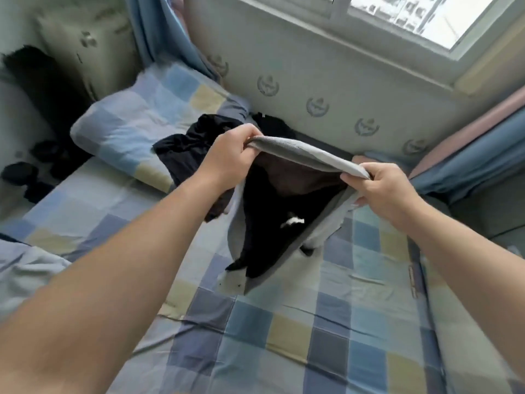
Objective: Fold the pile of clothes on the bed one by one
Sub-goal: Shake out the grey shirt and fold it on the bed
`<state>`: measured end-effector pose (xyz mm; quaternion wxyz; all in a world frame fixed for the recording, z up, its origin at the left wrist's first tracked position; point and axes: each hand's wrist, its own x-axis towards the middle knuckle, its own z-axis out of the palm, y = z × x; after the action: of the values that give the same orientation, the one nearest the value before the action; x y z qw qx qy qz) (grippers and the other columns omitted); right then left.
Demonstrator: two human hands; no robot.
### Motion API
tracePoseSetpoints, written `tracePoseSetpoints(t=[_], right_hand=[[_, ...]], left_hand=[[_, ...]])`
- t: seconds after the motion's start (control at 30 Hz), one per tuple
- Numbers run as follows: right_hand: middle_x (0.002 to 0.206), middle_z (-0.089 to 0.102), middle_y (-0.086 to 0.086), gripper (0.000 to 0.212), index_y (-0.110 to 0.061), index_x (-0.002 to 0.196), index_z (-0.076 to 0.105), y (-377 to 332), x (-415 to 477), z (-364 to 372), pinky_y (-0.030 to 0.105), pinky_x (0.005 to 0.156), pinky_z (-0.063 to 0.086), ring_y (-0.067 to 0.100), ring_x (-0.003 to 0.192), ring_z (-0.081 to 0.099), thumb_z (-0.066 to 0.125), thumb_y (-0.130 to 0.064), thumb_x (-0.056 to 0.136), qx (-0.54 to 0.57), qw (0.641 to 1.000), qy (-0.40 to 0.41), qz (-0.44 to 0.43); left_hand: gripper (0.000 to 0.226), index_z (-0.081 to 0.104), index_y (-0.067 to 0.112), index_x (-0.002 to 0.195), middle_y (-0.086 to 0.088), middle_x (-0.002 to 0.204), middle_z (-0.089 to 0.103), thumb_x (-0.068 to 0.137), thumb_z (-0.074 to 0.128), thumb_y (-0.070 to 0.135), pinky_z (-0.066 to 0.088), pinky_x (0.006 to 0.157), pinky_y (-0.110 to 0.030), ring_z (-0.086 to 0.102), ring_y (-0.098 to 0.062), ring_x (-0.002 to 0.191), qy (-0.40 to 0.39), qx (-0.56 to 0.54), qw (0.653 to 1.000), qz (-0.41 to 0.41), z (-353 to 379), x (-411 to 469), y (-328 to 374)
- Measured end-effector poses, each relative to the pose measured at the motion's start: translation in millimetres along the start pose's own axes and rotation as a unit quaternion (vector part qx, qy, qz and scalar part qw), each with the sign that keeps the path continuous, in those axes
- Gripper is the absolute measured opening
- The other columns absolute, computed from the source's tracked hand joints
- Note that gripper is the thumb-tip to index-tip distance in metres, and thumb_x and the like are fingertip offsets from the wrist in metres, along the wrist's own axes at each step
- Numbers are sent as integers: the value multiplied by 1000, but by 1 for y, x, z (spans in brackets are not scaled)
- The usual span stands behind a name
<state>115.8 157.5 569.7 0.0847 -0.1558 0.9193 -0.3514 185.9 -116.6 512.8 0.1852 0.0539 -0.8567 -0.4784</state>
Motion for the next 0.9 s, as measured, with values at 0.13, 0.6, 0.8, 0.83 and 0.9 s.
tracePoseSetpoints(t=[0.13,0.6,0.8,0.83,0.9], right_hand=[[79,57,15,72,5,97,67,-96,-21,-49,42,69,50,25,73,52,79,-63,73,125,992,5,-21],[104,75,11,30,-12,101,76,-285,-112,-82,35,85,59,23,91,69,64,-38,93,386,915,28,-118],[92,76,1,29,-22,111,63,-323,-133,-58,41,84,60,19,85,73,72,-39,90,231,959,76,-142],[90,76,5,23,-18,109,63,-323,-131,-52,46,86,60,23,82,73,72,-30,92,240,956,85,-147],[87,75,7,14,-14,105,67,-319,-130,-39,52,88,58,25,78,73,71,-19,93,257,949,105,-151]], left_hand=[[12,61,26,93,8,76,64,98,56,35,47,74,-36,58,-9,73,11,25,997,73,-88,23,79],[47,77,13,98,-6,96,76,103,47,49,54,93,-45,71,-19,90,-52,43,983,173,-272,36,274],[51,69,6,87,-13,77,71,99,53,53,57,76,-41,68,-31,71,-93,-45,987,123,-262,13,285],[53,64,2,84,-12,71,64,99,52,52,53,69,-36,62,-26,63,-106,-37,985,127,-258,9,284],[53,59,1,78,-5,65,56,101,51,48,45,59,-26,53,-15,57,-117,-15,983,137,-248,0,281]])
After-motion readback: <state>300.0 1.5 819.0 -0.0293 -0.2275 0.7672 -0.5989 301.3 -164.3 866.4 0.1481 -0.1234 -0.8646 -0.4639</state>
